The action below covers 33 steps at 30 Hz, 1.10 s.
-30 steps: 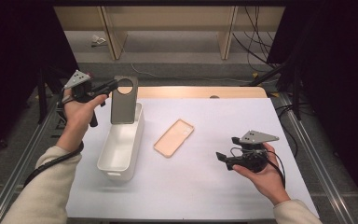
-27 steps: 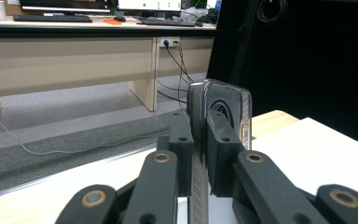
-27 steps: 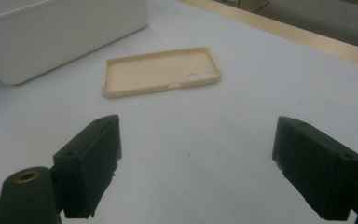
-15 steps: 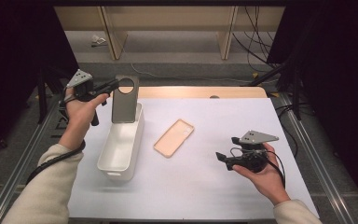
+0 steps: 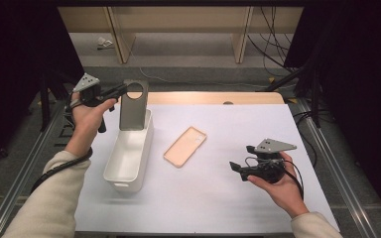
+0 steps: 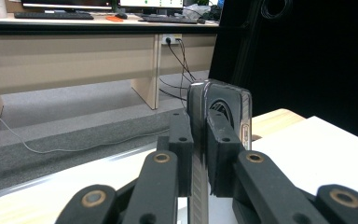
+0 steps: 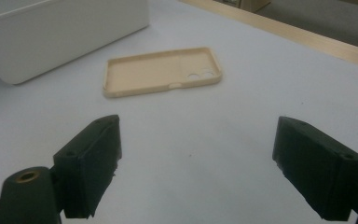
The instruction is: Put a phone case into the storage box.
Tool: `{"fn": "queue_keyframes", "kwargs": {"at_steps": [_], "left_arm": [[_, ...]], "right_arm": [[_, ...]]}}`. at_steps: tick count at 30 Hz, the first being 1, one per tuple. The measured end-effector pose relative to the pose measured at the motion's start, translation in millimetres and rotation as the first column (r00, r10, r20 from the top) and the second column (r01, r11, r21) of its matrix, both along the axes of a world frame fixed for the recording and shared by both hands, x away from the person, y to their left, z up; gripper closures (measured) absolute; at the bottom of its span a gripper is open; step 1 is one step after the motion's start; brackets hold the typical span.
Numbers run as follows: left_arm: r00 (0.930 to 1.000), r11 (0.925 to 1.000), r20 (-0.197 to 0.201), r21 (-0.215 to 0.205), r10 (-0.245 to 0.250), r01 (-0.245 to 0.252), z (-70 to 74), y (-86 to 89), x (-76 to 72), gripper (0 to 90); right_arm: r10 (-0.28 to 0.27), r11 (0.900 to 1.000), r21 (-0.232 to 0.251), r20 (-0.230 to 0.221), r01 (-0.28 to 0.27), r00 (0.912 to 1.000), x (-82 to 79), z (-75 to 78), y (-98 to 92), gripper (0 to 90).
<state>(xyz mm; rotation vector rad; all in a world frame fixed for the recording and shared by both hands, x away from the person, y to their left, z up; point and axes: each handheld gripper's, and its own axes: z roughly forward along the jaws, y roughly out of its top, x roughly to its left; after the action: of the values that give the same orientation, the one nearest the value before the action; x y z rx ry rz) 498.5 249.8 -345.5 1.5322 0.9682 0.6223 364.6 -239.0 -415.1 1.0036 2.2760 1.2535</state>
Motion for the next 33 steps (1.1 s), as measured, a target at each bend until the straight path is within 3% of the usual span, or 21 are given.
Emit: {"fn": "queue_keyframes", "kwargs": {"at_steps": [33], "left_arm": [[0.9996,0.9997,-0.025,0.023,0.014,-0.013,-11.4,0.0,16.1,81.7]], "right_arm": [[0.003,1.0,0.004,0.001,-0.003,1.0,0.1,0.0,0.2,16.4]]}}
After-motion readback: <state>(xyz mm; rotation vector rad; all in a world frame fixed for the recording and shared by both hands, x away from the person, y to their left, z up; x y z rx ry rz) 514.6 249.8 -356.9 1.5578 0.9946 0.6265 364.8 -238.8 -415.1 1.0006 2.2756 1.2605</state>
